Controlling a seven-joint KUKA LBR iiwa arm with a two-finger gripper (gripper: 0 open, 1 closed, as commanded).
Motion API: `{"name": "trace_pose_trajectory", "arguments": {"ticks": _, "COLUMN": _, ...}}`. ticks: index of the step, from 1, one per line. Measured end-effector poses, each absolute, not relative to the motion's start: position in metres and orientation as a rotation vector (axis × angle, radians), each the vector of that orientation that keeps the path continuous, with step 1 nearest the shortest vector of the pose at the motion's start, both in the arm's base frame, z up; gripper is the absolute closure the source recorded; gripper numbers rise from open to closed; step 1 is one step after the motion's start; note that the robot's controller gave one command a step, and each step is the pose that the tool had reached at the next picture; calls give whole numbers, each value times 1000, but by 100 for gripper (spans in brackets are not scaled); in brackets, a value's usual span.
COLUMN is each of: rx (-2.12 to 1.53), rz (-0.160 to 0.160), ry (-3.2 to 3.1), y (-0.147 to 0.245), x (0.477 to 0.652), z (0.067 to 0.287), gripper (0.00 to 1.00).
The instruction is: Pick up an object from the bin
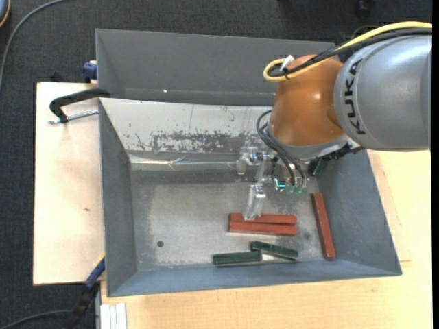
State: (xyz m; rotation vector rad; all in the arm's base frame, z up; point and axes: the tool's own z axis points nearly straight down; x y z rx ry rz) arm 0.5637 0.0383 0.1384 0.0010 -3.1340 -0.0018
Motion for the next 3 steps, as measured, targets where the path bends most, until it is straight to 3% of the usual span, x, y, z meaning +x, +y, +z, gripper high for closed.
{"name": "trace_pose_trajectory", "arguments": {"ticks": 1, "rx": -101, "rz": 0, "ry": -3132, "y": -1, "x": 515, "z": 67, "gripper": 0}}
{"name": "trace_pose_trajectory", "arguments": {"ticks": 2, "rx": -95, "rz": -2, "ry": -3144, "y": 1, "x": 519, "z": 72, "gripper": 100}}
{"name": "trace_pose_trajectory", "arguments": {"ticks": 3, "rx": 42, "rz": -1, "ry": -3156, "y": -1, "x": 514, "z": 258, "gripper": 100}}
